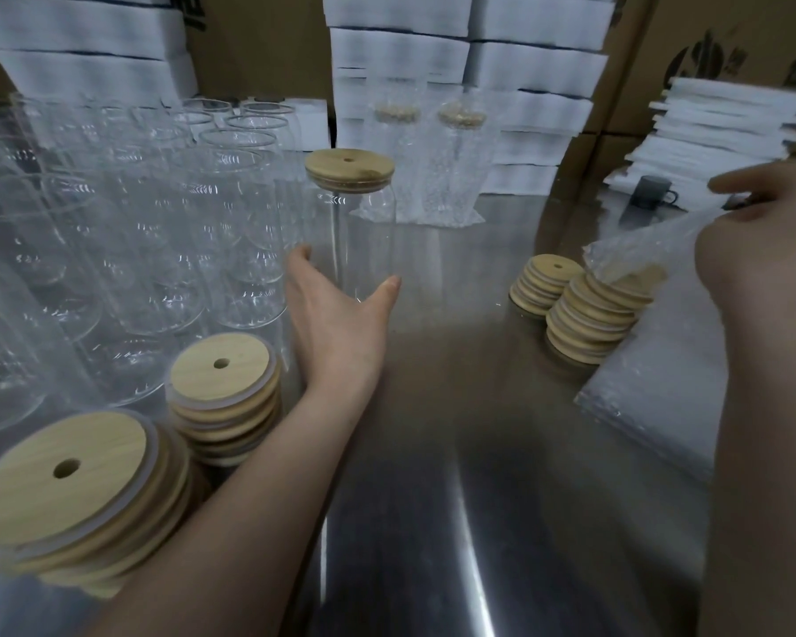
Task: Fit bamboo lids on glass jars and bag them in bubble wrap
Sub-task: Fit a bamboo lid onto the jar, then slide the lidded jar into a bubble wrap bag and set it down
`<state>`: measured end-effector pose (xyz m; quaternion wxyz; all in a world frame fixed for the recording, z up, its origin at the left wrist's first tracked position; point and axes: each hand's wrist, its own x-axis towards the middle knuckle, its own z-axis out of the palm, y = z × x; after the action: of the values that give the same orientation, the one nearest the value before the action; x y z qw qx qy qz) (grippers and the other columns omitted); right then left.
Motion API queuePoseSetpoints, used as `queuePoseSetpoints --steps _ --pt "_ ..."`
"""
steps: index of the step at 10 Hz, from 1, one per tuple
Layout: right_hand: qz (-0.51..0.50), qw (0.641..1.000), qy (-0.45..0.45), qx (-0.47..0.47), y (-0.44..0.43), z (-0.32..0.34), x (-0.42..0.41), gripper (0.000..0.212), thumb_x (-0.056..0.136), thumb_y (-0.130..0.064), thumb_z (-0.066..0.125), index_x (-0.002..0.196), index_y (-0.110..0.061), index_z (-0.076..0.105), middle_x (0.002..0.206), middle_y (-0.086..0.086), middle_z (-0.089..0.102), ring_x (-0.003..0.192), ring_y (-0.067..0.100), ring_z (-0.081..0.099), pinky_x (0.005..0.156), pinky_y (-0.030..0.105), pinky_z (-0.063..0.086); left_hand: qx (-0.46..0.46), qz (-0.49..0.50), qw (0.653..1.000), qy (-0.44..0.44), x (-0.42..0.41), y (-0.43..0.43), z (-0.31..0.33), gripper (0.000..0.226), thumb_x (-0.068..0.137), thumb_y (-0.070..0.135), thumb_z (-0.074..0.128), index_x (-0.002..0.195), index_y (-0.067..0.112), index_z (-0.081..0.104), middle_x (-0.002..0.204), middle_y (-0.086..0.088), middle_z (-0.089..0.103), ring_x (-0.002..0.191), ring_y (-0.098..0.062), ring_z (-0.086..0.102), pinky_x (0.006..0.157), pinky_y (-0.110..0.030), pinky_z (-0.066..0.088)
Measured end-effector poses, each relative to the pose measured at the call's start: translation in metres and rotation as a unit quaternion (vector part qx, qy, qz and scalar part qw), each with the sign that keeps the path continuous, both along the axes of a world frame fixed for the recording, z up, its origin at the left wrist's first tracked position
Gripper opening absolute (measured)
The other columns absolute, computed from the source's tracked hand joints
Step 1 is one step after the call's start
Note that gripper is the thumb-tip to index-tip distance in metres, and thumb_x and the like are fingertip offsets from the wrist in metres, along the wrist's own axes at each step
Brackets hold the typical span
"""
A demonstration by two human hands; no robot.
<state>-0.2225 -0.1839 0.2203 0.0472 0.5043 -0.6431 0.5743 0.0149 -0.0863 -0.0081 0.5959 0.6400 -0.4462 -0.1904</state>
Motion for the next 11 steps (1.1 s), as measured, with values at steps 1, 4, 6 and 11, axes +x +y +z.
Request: queuePoseSetpoints --steps 1,4,6,11 --pt "0.046 0.999 -0.009 -0.002 0.069 -0.108 -0.099 0.040 0.084 -0.003 0.048 0.109 -0.029 0.065 0.106 0.005 0.066 0.098 0.018 0.062 0.082 0.028 0.049 0.001 0.002 1.000 -0.019 -0.002 0.002 0.002 0.090 0.079 0.031 0.080 0.147 0.011 0.025 0.149 -0.012 0.035 0.138 -0.025 0.035 0.112 -0.039 0.032" --pt "0.144 0.966 -0.073 -0.203 0.112 -0.135 0.036 0.030 0.086 -0.012 0.048 0.096 -0.039 0.057 0.091 -0.009 0.063 0.085 0.001 0.062 0.077 0.016 0.049 -0.037 0.096 0.983 -0.152 -0.014 0.021 0.012 0.095 0.076 0.029 0.075 0.152 0.014 0.019 0.152 -0.015 0.023 0.139 -0.030 0.025 0.111 -0.047 0.024" --pt "0.267 0.949 -0.072 -0.151 0.104 -0.133 0.068 0.029 0.089 0.003 0.049 0.104 -0.017 0.063 0.081 -0.011 0.061 0.077 0.002 0.060 0.071 0.023 0.052 -0.273 0.050 0.946 -0.168 -0.020 0.038 0.024 0.050 0.083 0.026 0.056 0.129 0.007 0.051 0.129 -0.012 0.050 0.118 -0.028 0.047 0.100 -0.046 0.038" --pt "0.372 0.926 0.064 -0.004 0.095 -0.176 0.094 0.051 0.080 0.018 0.041 0.095 -0.022 0.069 0.084 0.002 0.060 0.078 -0.002 0.056 0.076 0.009 0.040 -0.066 -0.293 0.915 0.269 -0.022 0.022 0.026 0.031 0.089 0.051 0.056 0.095 0.024 0.069 0.093 0.005 0.075 0.080 -0.011 0.070 0.064 -0.023 0.049"
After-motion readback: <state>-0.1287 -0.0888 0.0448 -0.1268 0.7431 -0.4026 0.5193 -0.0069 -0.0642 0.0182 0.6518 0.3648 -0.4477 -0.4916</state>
